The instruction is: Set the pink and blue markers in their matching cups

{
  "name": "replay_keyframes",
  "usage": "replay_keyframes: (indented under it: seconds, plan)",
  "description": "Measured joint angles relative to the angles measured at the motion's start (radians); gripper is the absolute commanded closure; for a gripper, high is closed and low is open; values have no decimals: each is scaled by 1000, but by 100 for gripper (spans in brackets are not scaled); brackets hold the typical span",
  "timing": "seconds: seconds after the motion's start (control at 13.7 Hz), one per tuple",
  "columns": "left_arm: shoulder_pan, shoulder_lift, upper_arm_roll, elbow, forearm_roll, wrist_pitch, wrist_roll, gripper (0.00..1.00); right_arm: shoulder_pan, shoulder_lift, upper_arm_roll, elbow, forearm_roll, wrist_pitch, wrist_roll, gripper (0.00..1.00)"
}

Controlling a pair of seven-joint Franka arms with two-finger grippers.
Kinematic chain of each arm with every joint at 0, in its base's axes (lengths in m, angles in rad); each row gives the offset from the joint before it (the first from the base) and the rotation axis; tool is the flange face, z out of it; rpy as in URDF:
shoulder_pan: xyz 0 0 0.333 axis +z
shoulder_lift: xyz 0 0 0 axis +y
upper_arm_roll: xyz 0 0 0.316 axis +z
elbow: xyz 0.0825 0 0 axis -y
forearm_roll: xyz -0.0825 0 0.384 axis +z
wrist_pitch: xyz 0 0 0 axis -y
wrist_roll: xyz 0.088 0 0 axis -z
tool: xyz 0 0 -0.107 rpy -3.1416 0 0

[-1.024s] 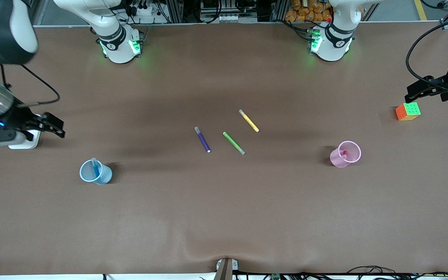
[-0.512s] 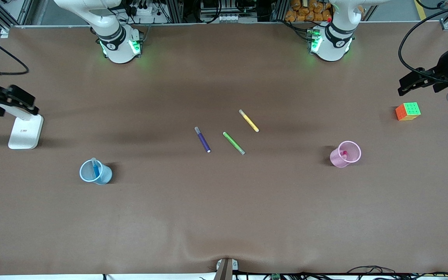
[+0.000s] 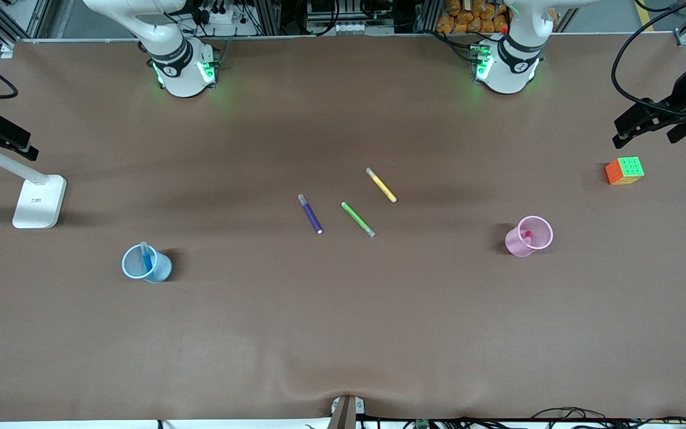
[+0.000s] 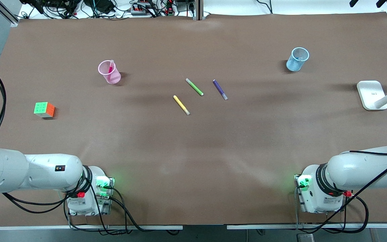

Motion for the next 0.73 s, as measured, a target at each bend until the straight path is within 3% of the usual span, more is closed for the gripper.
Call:
replay_keyframes:
  seconds: [0.73]
  plan:
    - [2,22,5,54,15,-130,80,0,0,0,19,0,-22,-4,1,0]
